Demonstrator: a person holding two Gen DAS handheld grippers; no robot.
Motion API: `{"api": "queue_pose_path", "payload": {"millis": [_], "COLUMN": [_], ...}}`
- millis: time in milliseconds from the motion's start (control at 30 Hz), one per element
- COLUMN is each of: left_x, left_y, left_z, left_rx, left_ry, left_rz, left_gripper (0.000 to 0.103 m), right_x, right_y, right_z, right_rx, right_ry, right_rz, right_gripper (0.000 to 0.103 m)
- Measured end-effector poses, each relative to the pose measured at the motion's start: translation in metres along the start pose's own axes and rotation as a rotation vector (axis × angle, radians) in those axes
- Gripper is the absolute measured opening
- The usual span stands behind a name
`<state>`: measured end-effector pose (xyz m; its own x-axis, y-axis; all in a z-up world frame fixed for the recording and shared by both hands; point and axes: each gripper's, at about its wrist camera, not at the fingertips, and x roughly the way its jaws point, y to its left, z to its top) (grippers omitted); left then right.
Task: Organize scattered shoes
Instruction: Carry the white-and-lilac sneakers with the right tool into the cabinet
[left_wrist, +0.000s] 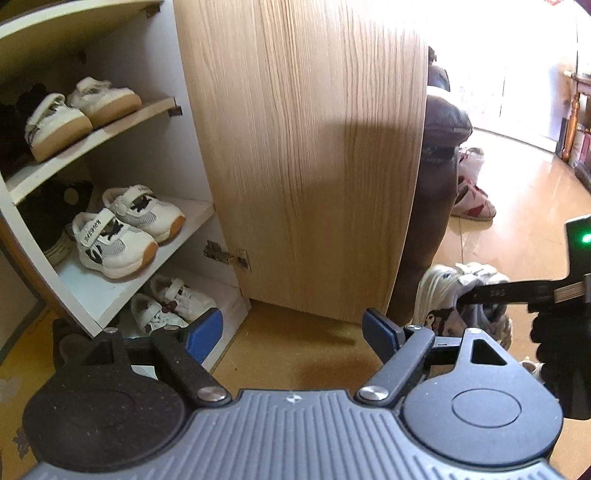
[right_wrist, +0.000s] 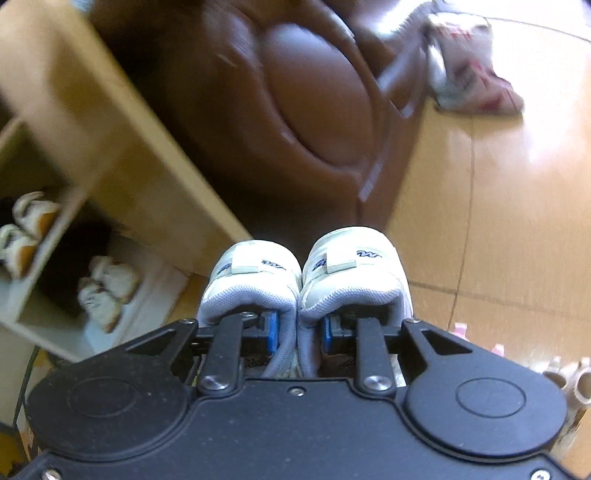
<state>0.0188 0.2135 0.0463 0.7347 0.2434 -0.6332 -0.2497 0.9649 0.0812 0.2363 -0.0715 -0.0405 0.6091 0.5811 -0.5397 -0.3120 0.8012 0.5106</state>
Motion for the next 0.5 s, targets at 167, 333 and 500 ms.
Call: {"api": "queue_pose_path", "payload": {"millis": [167, 333, 500], "left_x": [-0.027, -0.056, -0.089], "left_y": [0.006, 0.019, 0.041], "left_z": [0.006, 0.015, 0.028], "left_rx": [-0.009, -0.043, -0.117], "left_ry": [-0.118, -0.232, -0.353], "left_rz": [-0.01, 0.0, 0.031], "left_gripper": [0.083, 0.083, 0.083], "right_x": [-0.037, -0.071, -0.102], "right_y": [0.03, 0.065, 0.108], "right_z": [0.023, 0.048, 0.066], "right_rx": [-0.094, -0.162, -0.252], "right_ry": [-0.081, -0.148, -0.202], "right_rz": [0.067, 0.133, 0.188], "right_gripper": [0.023, 0.023, 0.023]}}
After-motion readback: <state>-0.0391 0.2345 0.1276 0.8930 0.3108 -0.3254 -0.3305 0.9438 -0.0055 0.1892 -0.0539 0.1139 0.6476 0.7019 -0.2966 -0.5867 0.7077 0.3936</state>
